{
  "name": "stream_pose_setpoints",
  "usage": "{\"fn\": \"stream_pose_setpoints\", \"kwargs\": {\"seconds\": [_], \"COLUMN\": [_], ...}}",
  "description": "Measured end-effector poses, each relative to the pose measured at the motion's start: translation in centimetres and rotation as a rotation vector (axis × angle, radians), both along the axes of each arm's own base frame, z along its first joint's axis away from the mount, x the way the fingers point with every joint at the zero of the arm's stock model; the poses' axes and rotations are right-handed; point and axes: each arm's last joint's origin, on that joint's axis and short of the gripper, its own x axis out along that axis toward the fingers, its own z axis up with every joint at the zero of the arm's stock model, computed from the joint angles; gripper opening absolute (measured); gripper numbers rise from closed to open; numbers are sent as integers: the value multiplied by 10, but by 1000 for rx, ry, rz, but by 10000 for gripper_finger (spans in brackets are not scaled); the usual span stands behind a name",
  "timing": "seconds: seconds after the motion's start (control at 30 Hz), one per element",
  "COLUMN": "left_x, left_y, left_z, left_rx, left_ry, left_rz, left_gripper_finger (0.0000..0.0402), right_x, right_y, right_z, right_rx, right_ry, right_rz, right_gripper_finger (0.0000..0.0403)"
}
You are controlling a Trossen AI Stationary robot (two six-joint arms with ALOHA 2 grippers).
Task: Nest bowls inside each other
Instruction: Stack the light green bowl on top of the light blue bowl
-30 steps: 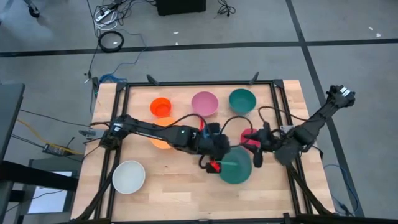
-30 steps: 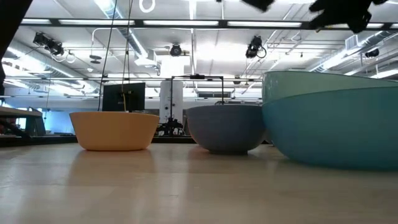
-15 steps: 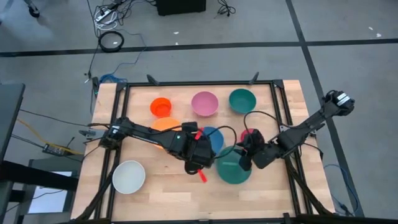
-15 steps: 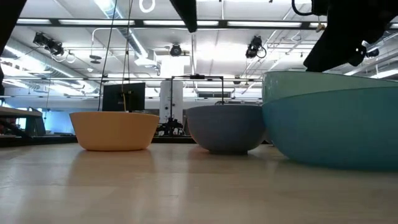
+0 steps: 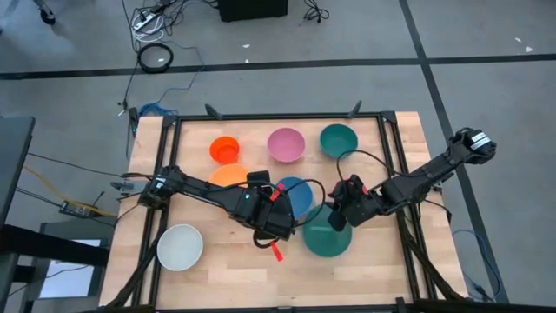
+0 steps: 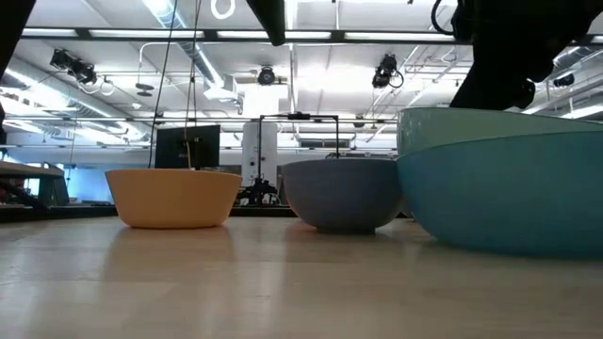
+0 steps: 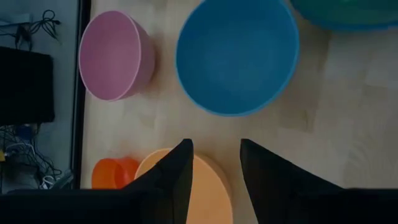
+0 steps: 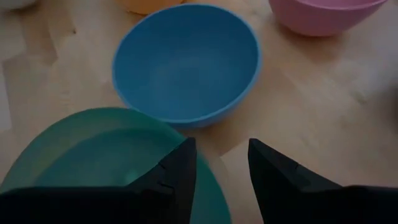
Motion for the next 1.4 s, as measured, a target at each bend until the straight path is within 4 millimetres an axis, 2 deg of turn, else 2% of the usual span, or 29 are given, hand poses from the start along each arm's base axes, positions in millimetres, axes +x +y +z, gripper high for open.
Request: {"fn": "stream_pose_setpoints", "kwargs": {"seconds": [0.9,1.03,1.1,1.27,1.4], "left_x": [0,-1,-1,-1,-2], "left_y": [-1,-2,-2,-3,-5], "left_z": [0,0,0,0,0], "left_rx": [-5,-5,-5,-5,-6], "left_ry": [-11,-11,-11,-11,-12], "left_rz": [17,13,12,11,7], "left_gripper_finger": [142,142,142,142,142], "right_x": [-3,7,13,28,37], "right_y": [-3,5,3,-9,-10], "right_z": [-5,7,11,-8,-18], "right_rx": [83,55,16,9,17], "right_ry": [80,-81,-123,-27,-7], "right_rz": [6,68,78,65,85], "right_gripper_finger": [134,134,133,132,132]}}
